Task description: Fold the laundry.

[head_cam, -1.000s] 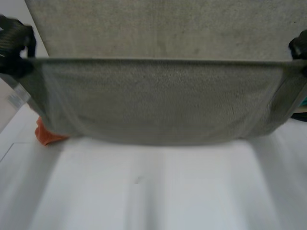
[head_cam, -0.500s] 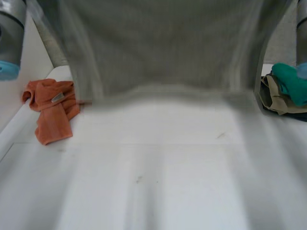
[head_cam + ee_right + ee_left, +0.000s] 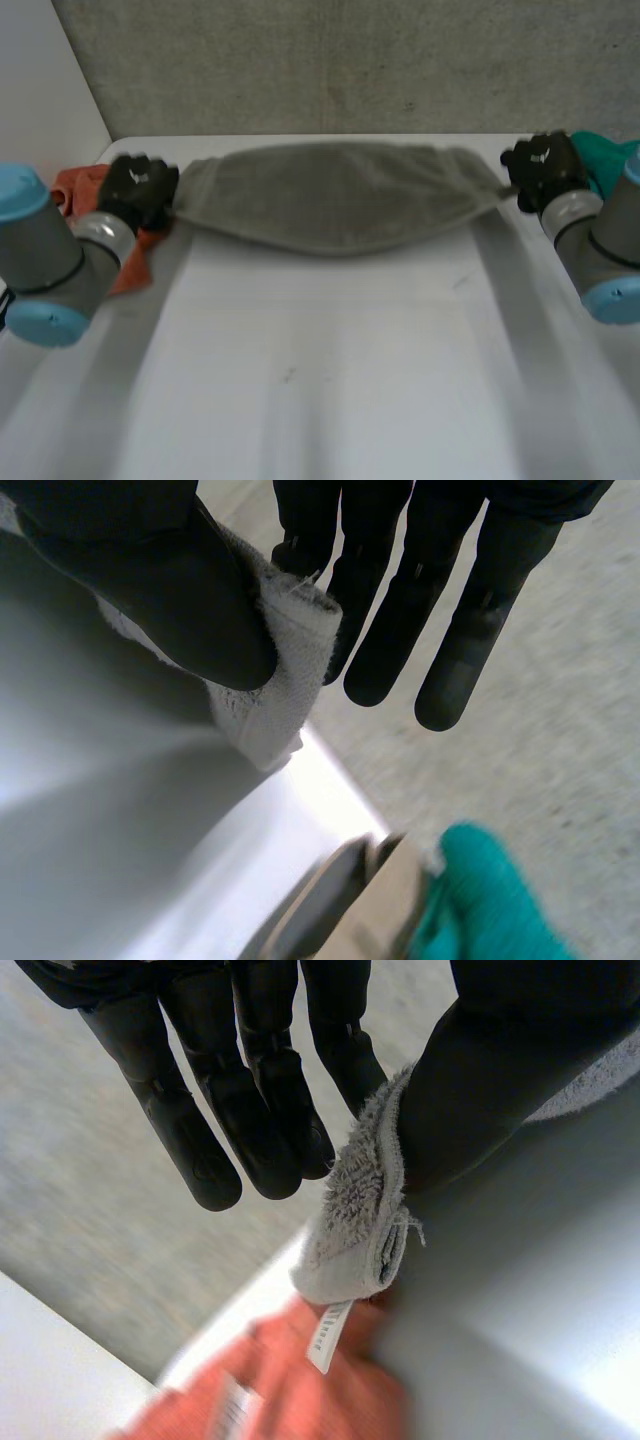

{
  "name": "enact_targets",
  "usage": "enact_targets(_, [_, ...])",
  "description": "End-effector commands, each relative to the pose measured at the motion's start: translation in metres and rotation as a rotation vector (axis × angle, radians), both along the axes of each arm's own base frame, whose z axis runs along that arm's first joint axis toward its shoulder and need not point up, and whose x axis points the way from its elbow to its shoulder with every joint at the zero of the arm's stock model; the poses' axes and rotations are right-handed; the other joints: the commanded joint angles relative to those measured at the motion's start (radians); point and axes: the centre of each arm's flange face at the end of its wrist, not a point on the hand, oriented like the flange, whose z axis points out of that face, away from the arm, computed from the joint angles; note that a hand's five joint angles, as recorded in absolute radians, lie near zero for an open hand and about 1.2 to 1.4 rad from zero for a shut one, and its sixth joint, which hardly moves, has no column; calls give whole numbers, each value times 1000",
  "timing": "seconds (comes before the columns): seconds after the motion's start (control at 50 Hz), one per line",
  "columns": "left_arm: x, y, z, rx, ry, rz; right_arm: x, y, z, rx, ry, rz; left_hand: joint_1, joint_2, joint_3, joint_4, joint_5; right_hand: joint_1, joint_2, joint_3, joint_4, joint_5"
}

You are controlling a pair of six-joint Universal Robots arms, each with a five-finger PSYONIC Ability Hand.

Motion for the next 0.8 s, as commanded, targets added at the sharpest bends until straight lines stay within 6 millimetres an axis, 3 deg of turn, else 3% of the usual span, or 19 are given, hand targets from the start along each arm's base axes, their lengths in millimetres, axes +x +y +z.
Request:
enact_targets(0.02, [10,62,-22,179,-206,-30,-26,39,-16,195,204,-56,229,197,203,193,226,264,217,208,197,195])
enact_targets(0.12, [28,111,-15,316,-334,-42,-55,85,-14,425,358,-83,229,197,203,193,226,264,217,208,197,195])
enact_targets(0.18, [47,145,-9,466,-392,-35,-76,126,0,573,484,-55,229,197,203,193,226,264,217,208,197,195])
enact_targets(0.24, [54,160,-7,552,-423,-41,-85,140,9,595,538,-23,229,197,203,193,226,264,217,208,197,195])
enact_targets(0.28, [57,166,-5,598,-452,-65,-87,136,18,520,552,3,229,197,203,193,226,264,217,208,197,195])
enact_targets(0.38, [52,142,0,482,-481,-100,-85,108,15,424,459,4,229,197,203,193,226,264,217,208,197,195])
enact_targets(0.48, [23,89,4,250,-414,-105,-53,69,-1,319,295,2,229,197,203,193,226,264,217,208,197,195])
enact_targets(0.58, [-4,48,3,110,-338,-99,-52,31,-28,274,258,-104,229,197,203,193,226,264,217,208,197,195])
enact_targets(0.7, [-34,12,-14,24,-301,-113,-56,12,-51,268,301,-232,229,197,203,193,226,264,217,208,197,195])
enact_targets(0.8, [-56,-8,-39,16,-338,-137,-53,4,-52,196,297,-256,229,197,203,193,226,264,217,208,197,195])
